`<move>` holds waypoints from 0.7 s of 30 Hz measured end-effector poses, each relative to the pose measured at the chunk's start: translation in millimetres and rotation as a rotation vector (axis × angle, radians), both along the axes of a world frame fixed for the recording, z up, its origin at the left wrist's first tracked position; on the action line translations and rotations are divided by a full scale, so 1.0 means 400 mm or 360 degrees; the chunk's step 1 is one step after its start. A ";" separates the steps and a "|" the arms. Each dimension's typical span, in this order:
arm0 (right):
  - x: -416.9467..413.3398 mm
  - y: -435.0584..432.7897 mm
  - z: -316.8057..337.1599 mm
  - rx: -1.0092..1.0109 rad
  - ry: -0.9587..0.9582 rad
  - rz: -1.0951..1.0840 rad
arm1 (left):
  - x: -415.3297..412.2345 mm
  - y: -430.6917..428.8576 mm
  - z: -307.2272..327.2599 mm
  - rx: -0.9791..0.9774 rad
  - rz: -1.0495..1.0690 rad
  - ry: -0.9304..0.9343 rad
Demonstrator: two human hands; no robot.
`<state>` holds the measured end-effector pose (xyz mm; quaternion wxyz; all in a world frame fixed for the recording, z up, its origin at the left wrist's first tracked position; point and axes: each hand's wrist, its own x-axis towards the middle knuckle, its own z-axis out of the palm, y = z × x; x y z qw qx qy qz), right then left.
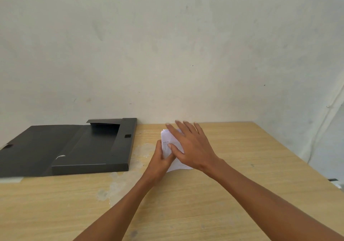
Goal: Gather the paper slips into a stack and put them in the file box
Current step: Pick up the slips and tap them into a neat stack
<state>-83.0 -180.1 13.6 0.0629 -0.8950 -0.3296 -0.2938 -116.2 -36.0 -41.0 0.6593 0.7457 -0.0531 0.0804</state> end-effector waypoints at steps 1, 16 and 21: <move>-0.005 -0.001 0.000 0.0188 0.0051 0.0002 | 0.001 0.004 -0.001 -0.0023 -0.0001 0.0015; -0.015 -0.007 -0.124 0.1705 0.1498 0.0237 | 0.009 0.023 0.001 0.0044 -0.0107 0.0094; -0.005 -0.013 -0.140 0.1679 0.1434 0.0213 | 0.003 -0.005 0.058 -0.0090 0.0086 -0.0042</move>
